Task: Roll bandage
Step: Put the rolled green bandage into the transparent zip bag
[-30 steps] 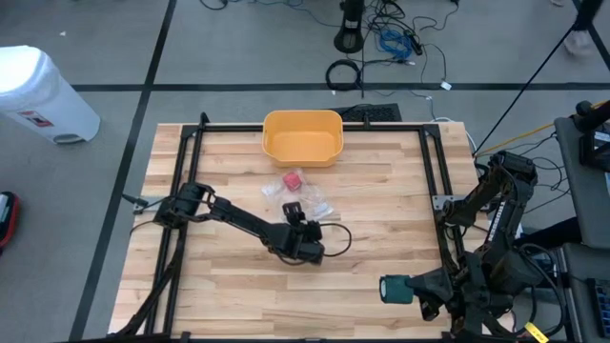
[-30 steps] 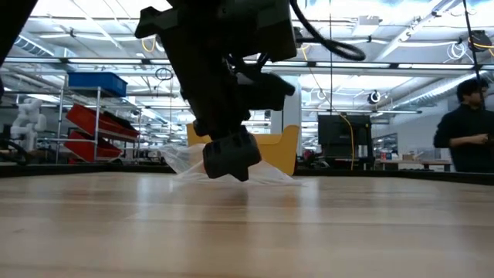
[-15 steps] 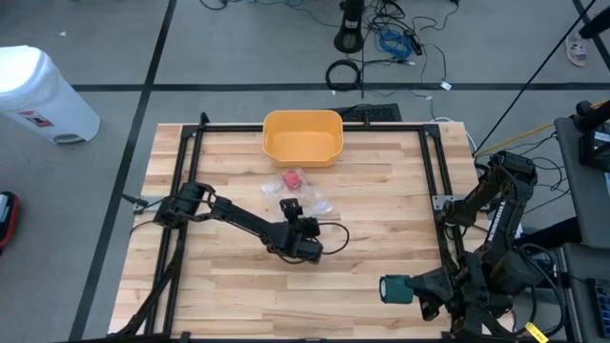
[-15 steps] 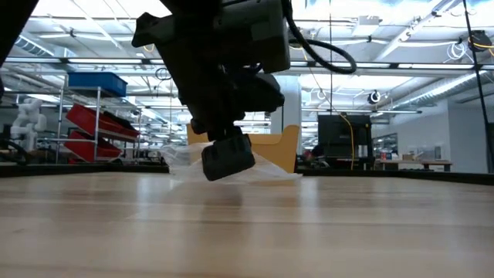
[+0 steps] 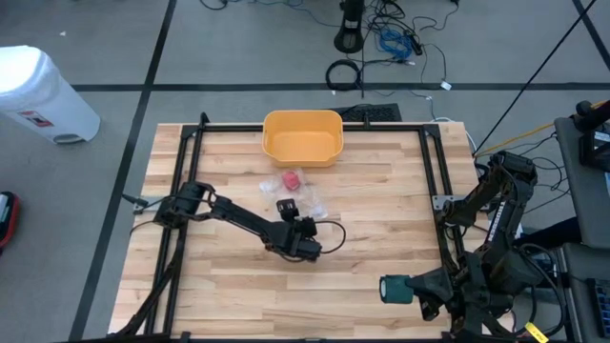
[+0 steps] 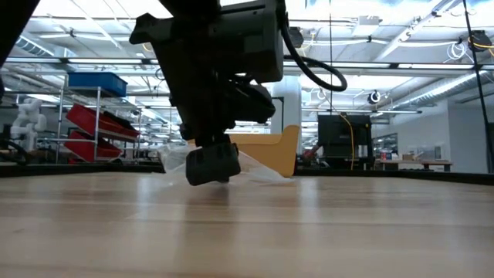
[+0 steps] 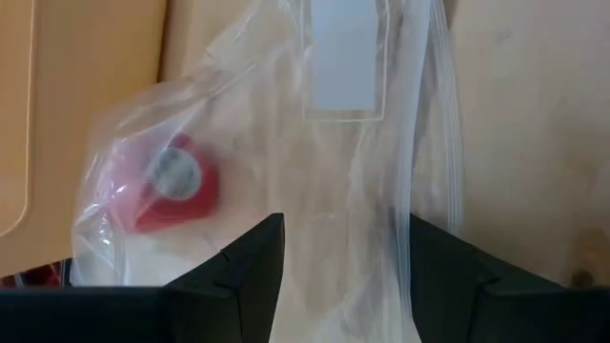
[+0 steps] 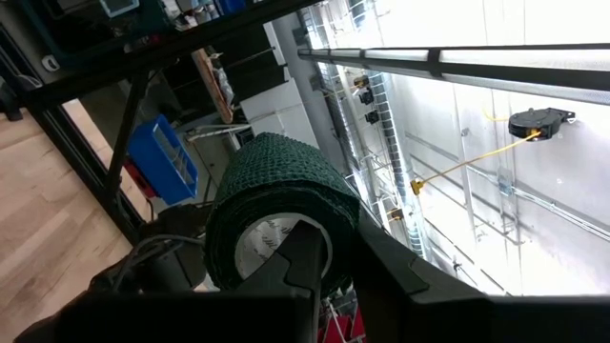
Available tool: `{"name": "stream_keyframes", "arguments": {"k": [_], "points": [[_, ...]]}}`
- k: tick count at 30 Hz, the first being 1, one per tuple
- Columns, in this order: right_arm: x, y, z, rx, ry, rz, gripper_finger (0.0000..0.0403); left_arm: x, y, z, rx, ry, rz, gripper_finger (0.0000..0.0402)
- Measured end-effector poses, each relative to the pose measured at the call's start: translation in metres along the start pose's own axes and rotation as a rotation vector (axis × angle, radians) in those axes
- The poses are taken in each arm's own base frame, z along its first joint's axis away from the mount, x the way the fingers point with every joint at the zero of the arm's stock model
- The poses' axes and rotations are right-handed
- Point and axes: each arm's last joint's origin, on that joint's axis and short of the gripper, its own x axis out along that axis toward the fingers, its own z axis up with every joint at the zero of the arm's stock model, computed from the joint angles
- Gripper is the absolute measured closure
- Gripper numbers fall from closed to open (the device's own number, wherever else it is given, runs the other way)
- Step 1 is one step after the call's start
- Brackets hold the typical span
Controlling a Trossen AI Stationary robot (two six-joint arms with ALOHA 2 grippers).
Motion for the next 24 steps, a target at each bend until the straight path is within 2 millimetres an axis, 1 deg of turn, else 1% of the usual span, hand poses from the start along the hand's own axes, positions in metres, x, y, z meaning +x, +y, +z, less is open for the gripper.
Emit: {"name": "stream_keyframes", "arguments": {"k": [9,13,18,24], "points": [[0.0000,0.0000,0.0000,0.000,0.000,0.000,0.0364,0.0056,0.0058,0.0012,-0.036,0.017,0.008,0.0208],[0.0000,0.0000,0.0000,0.000,0.000,0.000,0.0364,0.0053,0.0072,0.0012,-0.031,-0.001,0.059,0.0214],[0.0000,0.0001,0.0000,0.000,0.000,0.000,0.0364,0.0053,0.0085,0.0009,-0.050,-0.009,0.094,0.0254],[0.0000,0.0000,0.0000,0.000,0.000,0.000,0.0364,0.0092,0.0097,0.0009,-0.063,0.040,0.005,0.0318]]}}
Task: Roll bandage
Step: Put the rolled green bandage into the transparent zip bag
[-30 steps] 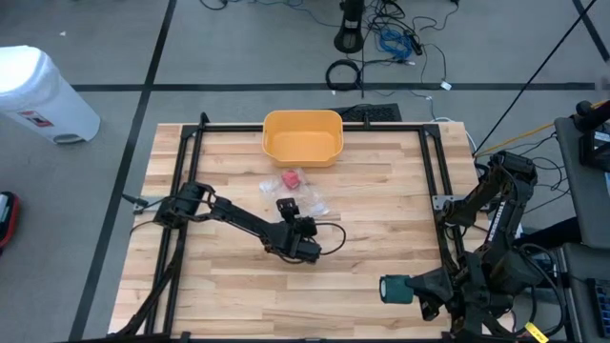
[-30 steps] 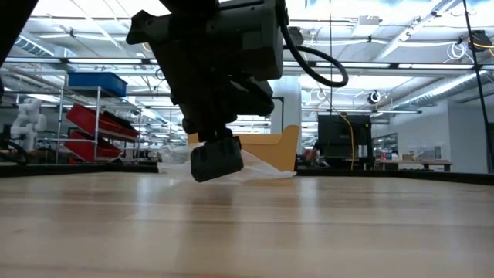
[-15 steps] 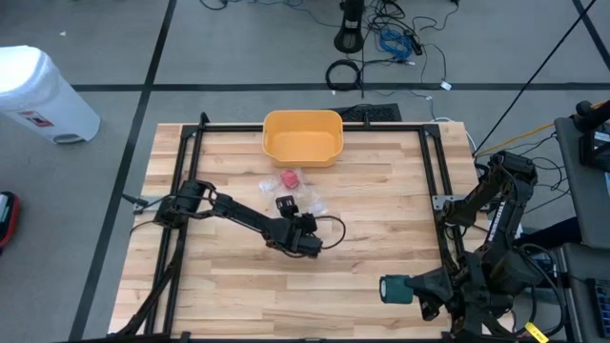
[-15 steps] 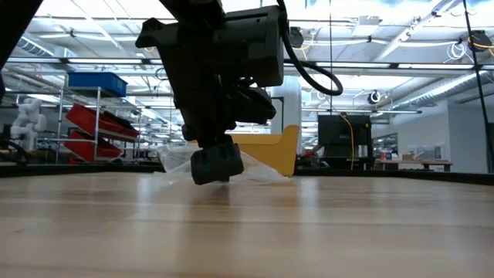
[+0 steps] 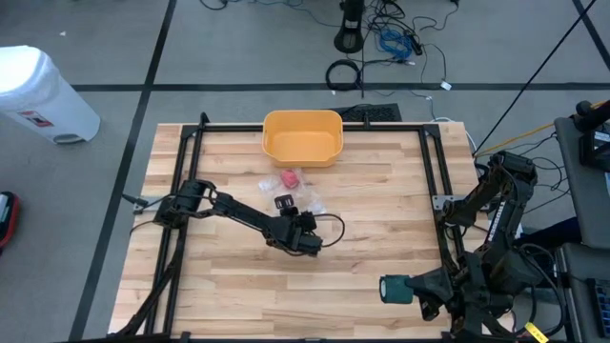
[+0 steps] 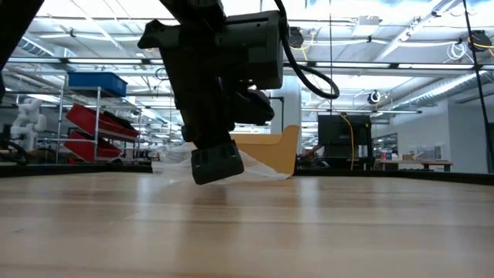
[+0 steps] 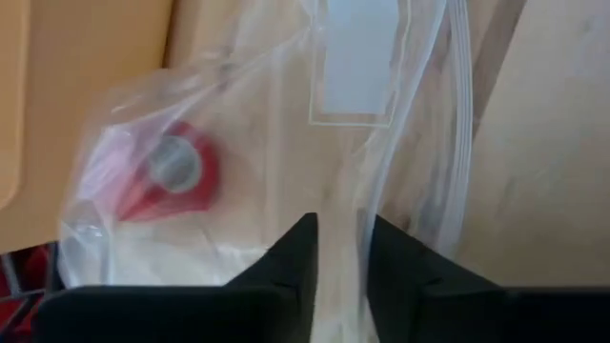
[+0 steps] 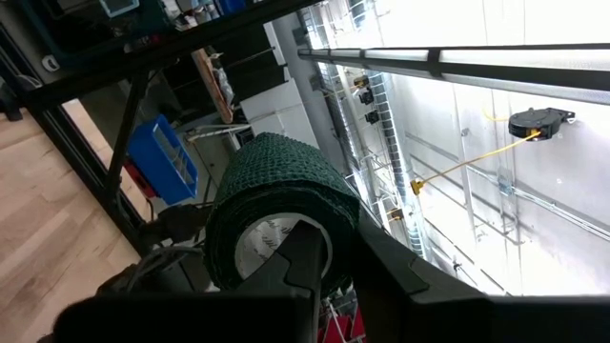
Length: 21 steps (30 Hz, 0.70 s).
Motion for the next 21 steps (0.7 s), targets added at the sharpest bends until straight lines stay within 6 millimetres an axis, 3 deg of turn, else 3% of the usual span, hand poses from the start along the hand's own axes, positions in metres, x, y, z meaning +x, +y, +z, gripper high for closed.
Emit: {"name": "stream_keyframes", "arguments": {"k": [6,12,16,21], "points": [[0.000,0.000,0.000,0.000,0.000,0.000,0.0364,0.001,0.001,0.000,-0.004,0.005,-0.004,0.0392],[0.000,0.000,0.000,0.000,0.000,0.000,0.0364,-0.010,-0.001,0.004,0.019,-0.011,0.014,0.0398],[0.000,0.000,0.000,0.000,0.001,-0.001,0.0364,-0.030,0.004,0.012,0.025,-0.034,0.010,0.0398],[0.003,0.000,-0.001,0.011,0.011,-0.005,0.0364,-0.073,0.021,0.025,-0.036,-0.106,-0.023,0.0399]]}}
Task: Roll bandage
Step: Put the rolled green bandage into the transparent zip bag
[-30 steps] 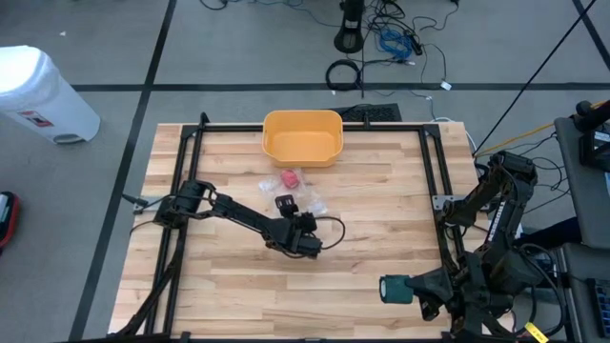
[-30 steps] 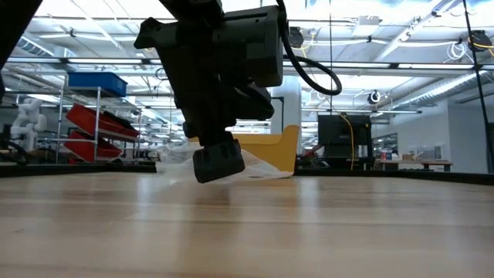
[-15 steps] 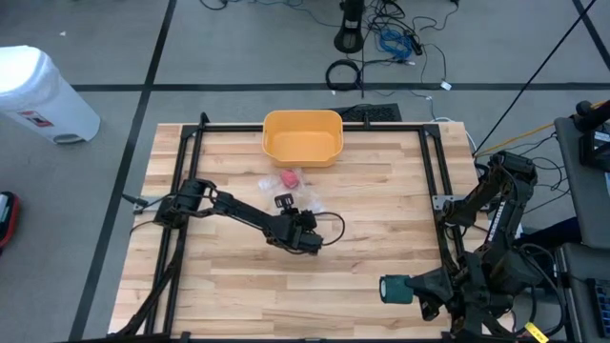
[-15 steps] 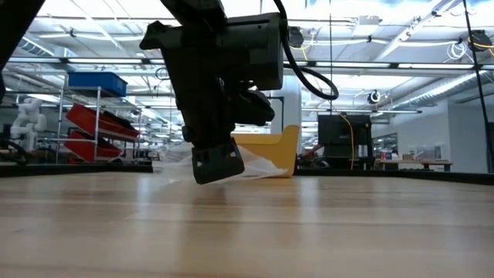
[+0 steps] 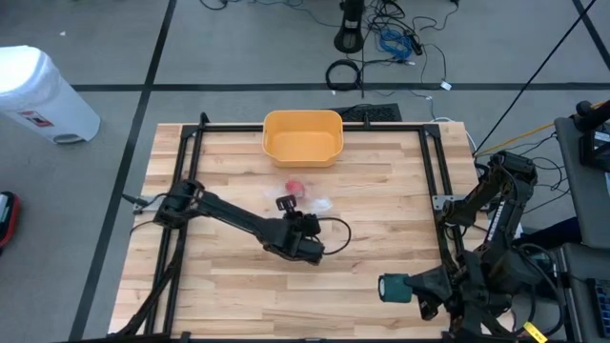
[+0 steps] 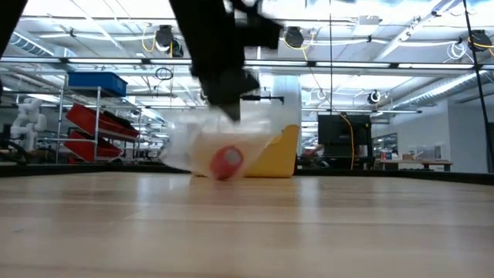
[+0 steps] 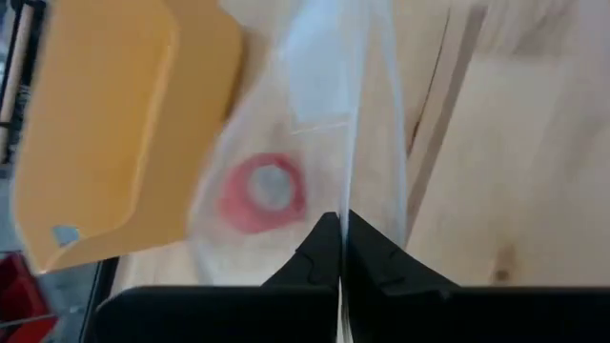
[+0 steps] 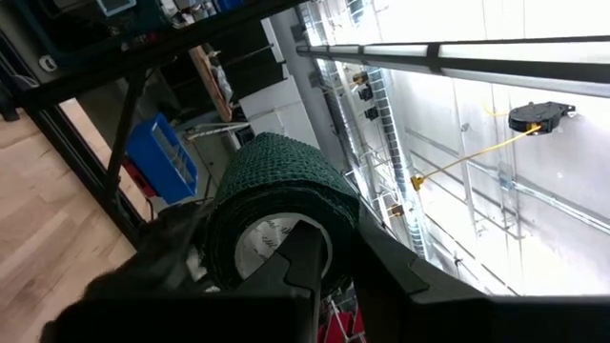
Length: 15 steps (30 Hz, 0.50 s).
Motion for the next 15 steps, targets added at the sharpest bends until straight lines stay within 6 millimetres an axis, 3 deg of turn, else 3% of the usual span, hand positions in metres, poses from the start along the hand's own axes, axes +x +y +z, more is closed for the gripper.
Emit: {"name": "stream_keyframes", "arguments": {"k": [10,15], "points": [[0.012,0.001,-0.005,0.025,0.038,-0.017,0.0364,-0.096,0.067,0.032,-0.215,-0.236,-0.085,0.0400],[0.022,0.006,-0.010,0.005,0.068,-0.014,0.0364,-0.126,0.089,0.037,-0.257,-0.362,-0.122,0.0400]]}}
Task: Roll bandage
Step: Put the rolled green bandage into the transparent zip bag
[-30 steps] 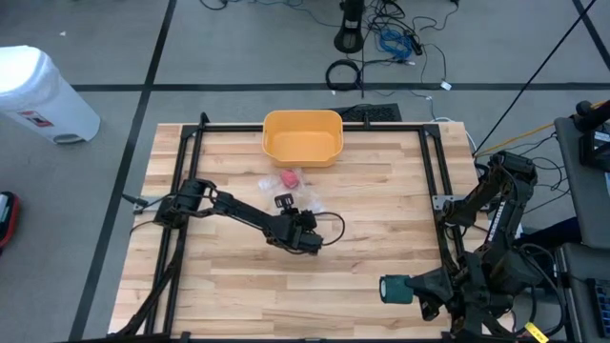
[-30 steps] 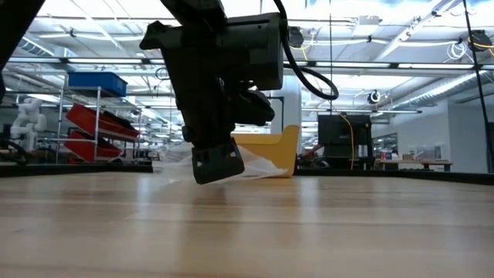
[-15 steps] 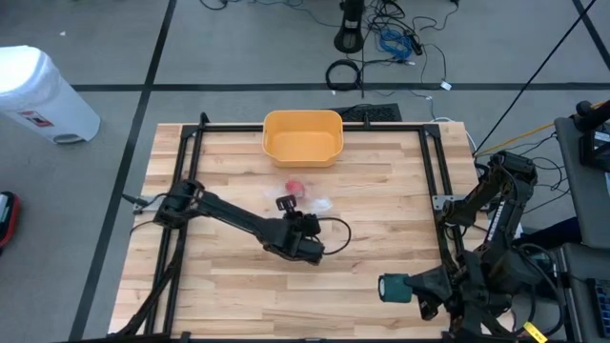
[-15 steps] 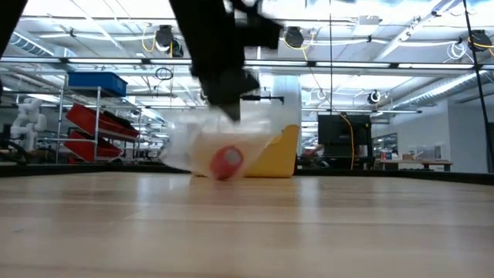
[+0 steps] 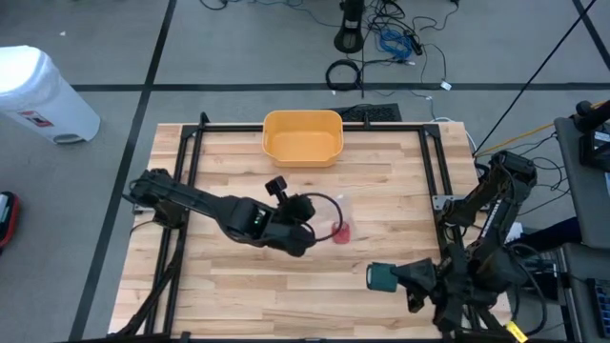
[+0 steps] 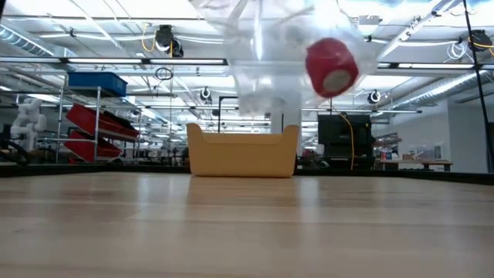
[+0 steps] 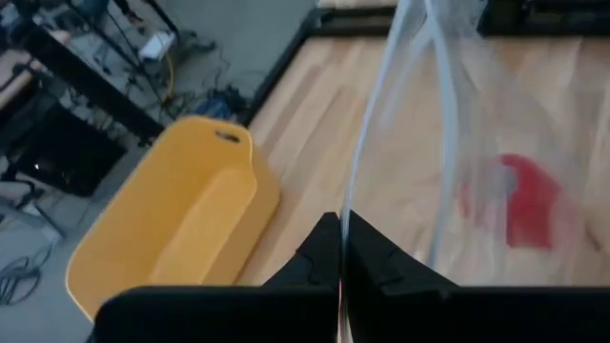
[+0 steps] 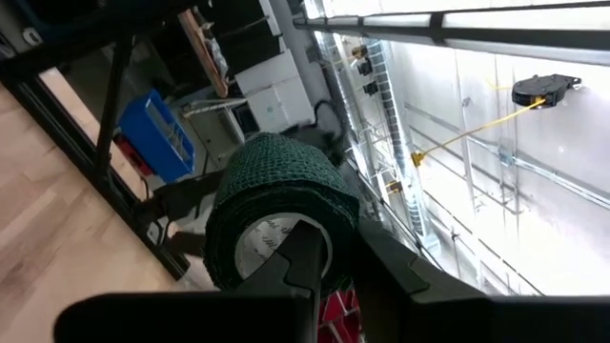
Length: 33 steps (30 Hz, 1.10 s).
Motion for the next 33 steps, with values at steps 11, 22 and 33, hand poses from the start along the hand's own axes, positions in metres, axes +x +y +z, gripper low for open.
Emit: {"name": "stream_keyframes", "arguments": {"k": [11,22,33], "points": [[0.043,0.009,-0.023,0.023,0.143,-0.031,0.0364,0.001,-0.020,0.004,0.098,-0.093,0.005,0.0400],[0.079,0.021,-0.053,-0.004,0.291,-0.023,0.0364,0.003,-0.027,0.005,0.121,-0.116,-0.004,0.0401],[0.099,0.027,-0.076,0.017,0.362,-0.013,0.0364,0.003,-0.028,0.006,0.111,-0.126,-0.009,0.0399]]}}
